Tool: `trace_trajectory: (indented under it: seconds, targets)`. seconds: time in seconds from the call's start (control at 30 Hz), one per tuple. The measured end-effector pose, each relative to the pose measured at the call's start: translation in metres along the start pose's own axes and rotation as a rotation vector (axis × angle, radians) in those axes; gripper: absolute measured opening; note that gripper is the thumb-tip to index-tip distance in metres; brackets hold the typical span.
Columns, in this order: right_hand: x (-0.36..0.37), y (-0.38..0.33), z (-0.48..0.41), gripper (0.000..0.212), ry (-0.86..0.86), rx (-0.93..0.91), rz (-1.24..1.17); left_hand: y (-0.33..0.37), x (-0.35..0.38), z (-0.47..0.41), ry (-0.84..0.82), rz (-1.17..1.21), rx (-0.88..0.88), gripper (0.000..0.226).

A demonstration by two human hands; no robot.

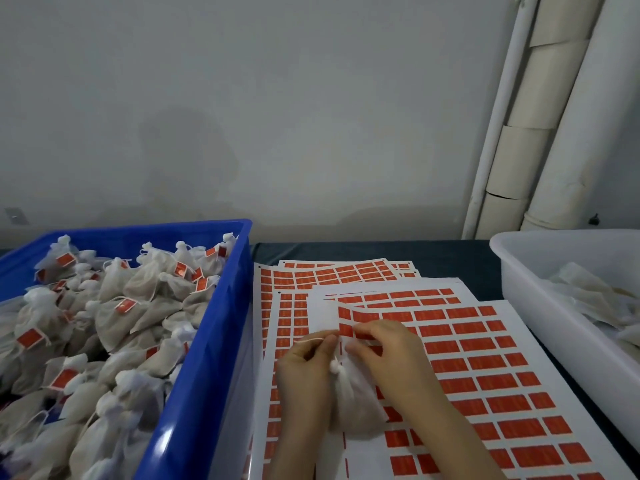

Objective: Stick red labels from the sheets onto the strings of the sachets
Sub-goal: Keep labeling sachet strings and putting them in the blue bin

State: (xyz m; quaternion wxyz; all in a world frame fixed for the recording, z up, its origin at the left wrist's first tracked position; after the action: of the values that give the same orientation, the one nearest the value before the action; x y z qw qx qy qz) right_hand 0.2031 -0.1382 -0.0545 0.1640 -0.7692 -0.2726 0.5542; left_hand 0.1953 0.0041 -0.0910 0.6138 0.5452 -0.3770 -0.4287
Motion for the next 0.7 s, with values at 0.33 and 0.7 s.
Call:
trace_trajectory:
  seconds: [0.33, 0.7]
  targets:
    - [-0.001, -0.016, 0.007, 0.026, 0.125, -0.050, -0.144, 0.009, 0.004, 0.003, -0.095, 0.116, 0.034, 0.010]
    - [-0.013, -0.018, 0.011, 0.026, 0.206, -0.105, -0.205, 0.014, 0.006, 0.006, -0.116, 0.078, 0.085, 0.014]
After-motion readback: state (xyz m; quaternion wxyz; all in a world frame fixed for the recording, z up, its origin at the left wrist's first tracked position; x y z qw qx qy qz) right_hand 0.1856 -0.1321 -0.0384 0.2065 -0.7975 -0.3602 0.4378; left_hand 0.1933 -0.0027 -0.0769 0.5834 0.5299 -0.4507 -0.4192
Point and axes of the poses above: each hand's wrist, its own z-axis away from the middle knuckle, its own x-axis out of the palm, y = z × x, the point moved 7 cm from there along -z, towards the middle knuckle, and after that the axes turned 7 degrees about -x, right-handed, at the moved point
